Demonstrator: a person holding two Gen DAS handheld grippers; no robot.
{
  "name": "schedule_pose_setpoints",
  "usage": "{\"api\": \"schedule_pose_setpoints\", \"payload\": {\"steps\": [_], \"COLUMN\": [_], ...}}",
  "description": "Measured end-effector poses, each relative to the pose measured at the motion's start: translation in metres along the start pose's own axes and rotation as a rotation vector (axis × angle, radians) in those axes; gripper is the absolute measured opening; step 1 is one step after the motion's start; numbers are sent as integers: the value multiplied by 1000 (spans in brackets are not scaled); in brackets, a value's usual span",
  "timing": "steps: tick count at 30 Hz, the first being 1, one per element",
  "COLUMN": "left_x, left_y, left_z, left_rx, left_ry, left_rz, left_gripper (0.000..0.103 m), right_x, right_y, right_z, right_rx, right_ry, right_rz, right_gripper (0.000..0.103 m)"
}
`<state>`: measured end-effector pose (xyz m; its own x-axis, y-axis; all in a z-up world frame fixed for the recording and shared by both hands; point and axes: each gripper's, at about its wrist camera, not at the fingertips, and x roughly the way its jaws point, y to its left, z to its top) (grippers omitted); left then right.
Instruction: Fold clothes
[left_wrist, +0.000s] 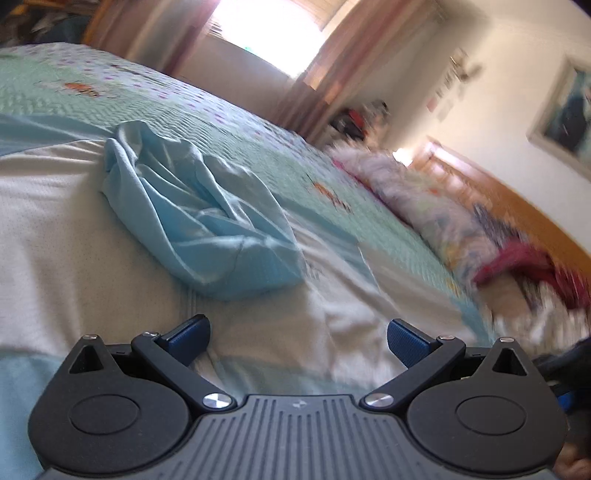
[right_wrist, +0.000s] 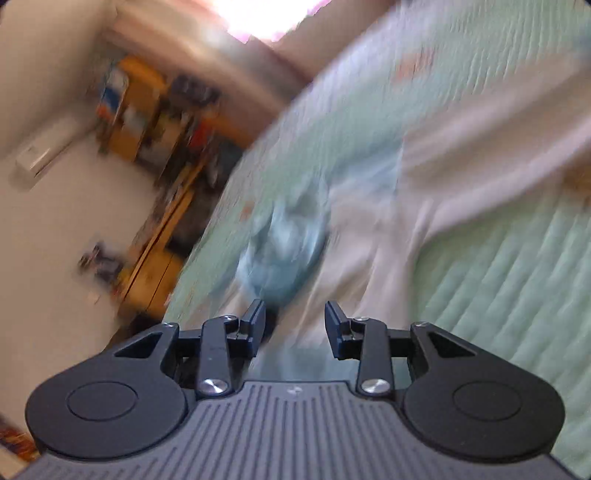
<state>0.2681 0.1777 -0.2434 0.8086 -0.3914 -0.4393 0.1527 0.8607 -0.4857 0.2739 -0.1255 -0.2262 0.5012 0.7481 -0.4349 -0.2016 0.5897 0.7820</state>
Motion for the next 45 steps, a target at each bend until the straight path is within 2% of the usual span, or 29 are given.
{"api": "schedule_pose_setpoints", "payload": {"steps": [2, 3, 6, 8, 10, 13, 14, 16, 18, 21, 22, 23, 24, 25, 27, 30, 32, 34, 36, 40, 45], "left_x": [-17, -27, -75, -122, -168, -220, -232, -246, -239, -199, -188, -185, -190, -204, -236, -277, -291, -290, -282, -272, -274], "left_y": [-5, -7, -6, 6, 26, 65, 71, 72, 61, 42, 42, 46, 53, 62, 80, 84, 79, 70, 59, 65, 88], "left_z": [-4, -5, 0, 6, 9, 4, 2, 3, 1, -8, -17, -25, -35, -43, -50, -48, -46, -46, -48, -67, -82], "left_rx": [76, 108, 138, 78, -31, -267, -309, -329, -313, -243, -229, -220, -216, -224, -281, -275, -274, -277, -257, -338, -453], "left_ry": [52, 74, 89, 13, -58, -101, -110, -110, -59, 124, 207, 253, 260, 226, 171, 109, 87, 92, 119, 161, 108], "left_rz": [47, 64, 51, 35, 92, 66, 58, 33, -16, -16, 45, 106, 129, 108, 148, 221, 204, 150, 166, 190, 145], "left_gripper": [102, 102, 97, 102, 102, 102, 102, 102, 102, 102, 98, 94, 87, 86, 80, 98, 99, 99, 100, 98, 94], "right_x": [9, 4, -25, -46, -61, -70, -67, -66, -68, -69, -67, -65, -63, -62, -62, -61, -60, -60, -62, -72, -78], "right_y": [-4, -4, 8, 16, 23, 27, 27, 31, 40, 49, 51, 53, 56, 58, 58, 50, 52, 58, 64, 75, 68], "right_z": [-22, -35, -63, -82, -105, -132, -135, -138, -141, -145, -147, -150, -152, -155, -161, -167, -166, -164, -161, -161, -169], "right_rx": [-9, -22, -10, -25, -38, -20, 3, 34, 38, 39, 33, 23, 13, 1, -20, -12, -17, -32, -33, -60, -32], "right_ry": [88, 80, 32, -24, -71, -110, -114, -128, -152, -162, -162, -161, -159, -158, -150, -141, -144, -149, -160, -169, -146], "right_rz": [-103, -115, -130, -158, -175, -185, -180, -183, -214, -253, -255, -255, -256, -259, -276, -308, -313, -314, -296, -278, -290], "right_gripper": [34, 34, 37, 49, 52, 52, 52, 53, 54, 59, 59, 59, 59, 59, 59, 59, 59, 59, 59, 60, 63]}}
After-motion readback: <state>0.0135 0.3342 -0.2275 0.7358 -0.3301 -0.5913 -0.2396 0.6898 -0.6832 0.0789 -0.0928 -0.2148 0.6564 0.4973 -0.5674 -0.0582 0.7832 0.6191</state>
